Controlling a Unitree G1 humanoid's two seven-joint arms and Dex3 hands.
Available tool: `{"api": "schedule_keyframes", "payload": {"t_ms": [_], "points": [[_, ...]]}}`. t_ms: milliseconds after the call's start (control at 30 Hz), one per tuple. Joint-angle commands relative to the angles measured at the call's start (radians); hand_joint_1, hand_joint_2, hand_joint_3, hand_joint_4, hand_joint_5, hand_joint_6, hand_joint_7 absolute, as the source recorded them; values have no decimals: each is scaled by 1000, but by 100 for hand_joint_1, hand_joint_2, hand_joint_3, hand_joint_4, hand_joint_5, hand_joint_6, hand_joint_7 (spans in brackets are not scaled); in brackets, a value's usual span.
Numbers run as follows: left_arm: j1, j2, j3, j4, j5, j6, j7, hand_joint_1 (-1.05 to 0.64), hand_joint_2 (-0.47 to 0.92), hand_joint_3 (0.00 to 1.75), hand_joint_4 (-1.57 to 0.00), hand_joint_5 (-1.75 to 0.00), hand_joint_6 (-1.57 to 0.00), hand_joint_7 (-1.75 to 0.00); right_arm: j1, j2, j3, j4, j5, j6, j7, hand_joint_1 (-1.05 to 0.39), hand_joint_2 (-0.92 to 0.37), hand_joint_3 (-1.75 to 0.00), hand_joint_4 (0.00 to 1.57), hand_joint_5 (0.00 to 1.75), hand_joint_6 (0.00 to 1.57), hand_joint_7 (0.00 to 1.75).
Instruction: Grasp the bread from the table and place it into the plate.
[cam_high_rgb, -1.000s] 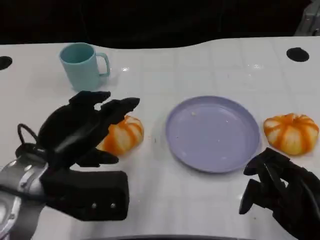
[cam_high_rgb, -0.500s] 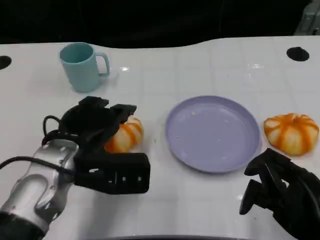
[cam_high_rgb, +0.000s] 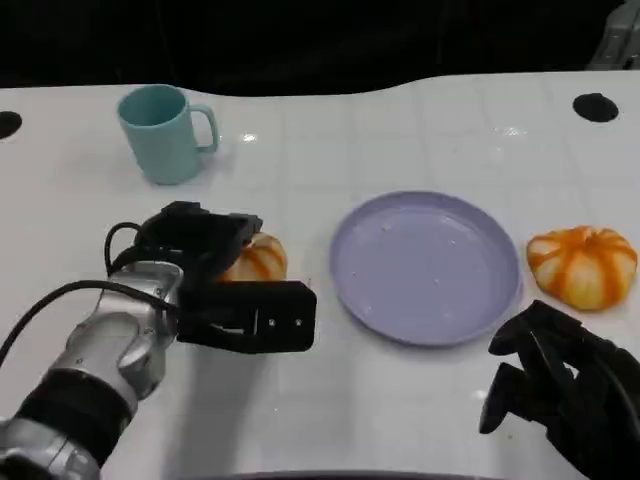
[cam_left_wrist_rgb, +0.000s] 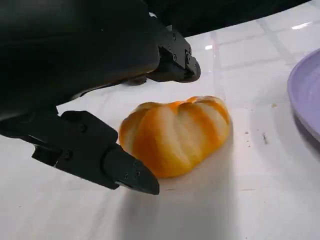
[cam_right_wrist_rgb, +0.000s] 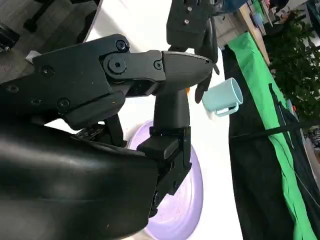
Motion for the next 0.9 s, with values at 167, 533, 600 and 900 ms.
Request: {"api": "schedule_keyframes", "payload": {"t_ms": [167, 533, 600, 900], "points": [[-103, -29, -36, 201, -30, -30, 59, -30, 75, 1, -1, -37, -26, 0, 5, -11, -10, -18, 7, 8, -3, -44, -92, -41, 66, 175, 49, 162], [-161, -62, -68, 385, -71, -120, 107, -23, 81, 1, -21, -20, -33, -1, 9, -12, -16, -29, 16, 20, -3, -44, -92, -40, 65, 175, 49, 161], [-162, -70, -56, 418, -89, -146, 144, -21, 88, 2, -39, -16, -42, -2, 8, -12, -18, -26, 19, 19, 0, -45, -92, -39, 65, 175, 49, 161], [-163, -85, -62, 505, -95, -184, 411, -27, 92, 19, -78, -171, -96, -72, 11, -15, -16, -31, 19, 22, -6, -45, -92, -37, 64, 175, 50, 161]]}}
